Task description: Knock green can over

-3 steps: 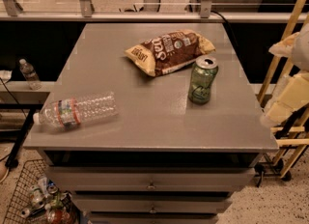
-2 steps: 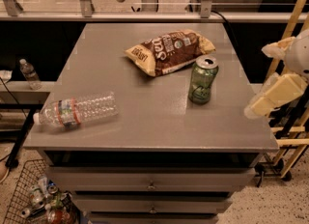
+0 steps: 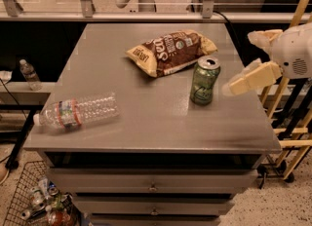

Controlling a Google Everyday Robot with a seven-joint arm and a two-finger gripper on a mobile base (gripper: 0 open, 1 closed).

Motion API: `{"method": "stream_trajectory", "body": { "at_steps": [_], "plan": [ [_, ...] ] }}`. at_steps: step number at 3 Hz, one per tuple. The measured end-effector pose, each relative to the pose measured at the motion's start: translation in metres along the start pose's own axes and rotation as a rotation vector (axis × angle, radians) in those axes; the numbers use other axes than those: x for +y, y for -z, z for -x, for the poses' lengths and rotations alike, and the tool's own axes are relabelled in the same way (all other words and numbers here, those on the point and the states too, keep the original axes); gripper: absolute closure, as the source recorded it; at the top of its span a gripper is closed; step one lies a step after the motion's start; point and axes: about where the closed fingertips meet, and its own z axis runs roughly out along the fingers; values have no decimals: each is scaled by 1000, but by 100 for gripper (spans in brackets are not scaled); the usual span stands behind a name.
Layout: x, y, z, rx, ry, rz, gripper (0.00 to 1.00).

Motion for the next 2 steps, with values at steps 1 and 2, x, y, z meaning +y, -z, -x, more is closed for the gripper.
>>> {"method": "stream_trajectory", "body": {
  "at_steps": [1, 2],
  "plan": [
    [0, -22, 14, -58, 6, 34, 0],
    [4, -39, 22, -100, 10, 68, 0]
  ]
}}
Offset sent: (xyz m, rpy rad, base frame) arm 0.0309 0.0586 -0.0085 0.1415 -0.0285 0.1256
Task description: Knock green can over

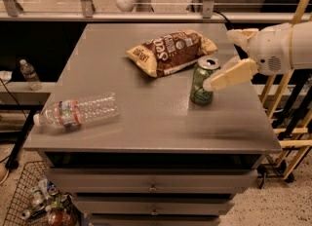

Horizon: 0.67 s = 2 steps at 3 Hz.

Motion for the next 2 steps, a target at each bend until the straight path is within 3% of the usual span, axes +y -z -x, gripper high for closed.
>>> {"method": "stream_trajectory", "body": {
  "at_steps": [2],
  "plan": [
    [12, -29, -3, -81, -23, 23, 0]
  ]
}}
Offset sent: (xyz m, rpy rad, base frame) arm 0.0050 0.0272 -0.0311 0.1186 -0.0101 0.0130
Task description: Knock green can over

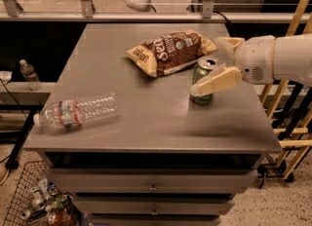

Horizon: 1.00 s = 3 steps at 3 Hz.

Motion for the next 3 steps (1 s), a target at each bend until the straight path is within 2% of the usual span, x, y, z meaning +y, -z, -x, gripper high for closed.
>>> {"method": "stream_trajectory", "body": {
  "at_steps": [2, 3],
  "plan": [
    [1, -9, -20, -35, -41, -12, 0],
    [2, -13, -22, -54, -49, -8, 0]
  ]
}}
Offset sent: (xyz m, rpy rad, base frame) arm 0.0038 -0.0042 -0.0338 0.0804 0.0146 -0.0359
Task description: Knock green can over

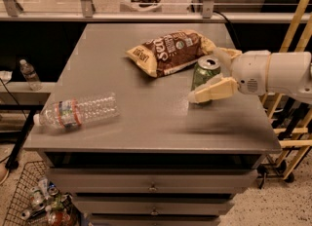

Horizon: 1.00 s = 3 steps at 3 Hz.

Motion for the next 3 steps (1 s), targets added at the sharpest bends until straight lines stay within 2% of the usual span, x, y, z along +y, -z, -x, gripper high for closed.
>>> {"method": "stream_trajectory", "body": {
  "at_steps": [1, 2, 3],
  "plan": [
    [3, -1, -2, -14, -9, 6, 17],
    [5, -1, -3, -24, -15, 13, 41],
    [6, -3, -2, -40, -13, 27, 72]
  ]
}}
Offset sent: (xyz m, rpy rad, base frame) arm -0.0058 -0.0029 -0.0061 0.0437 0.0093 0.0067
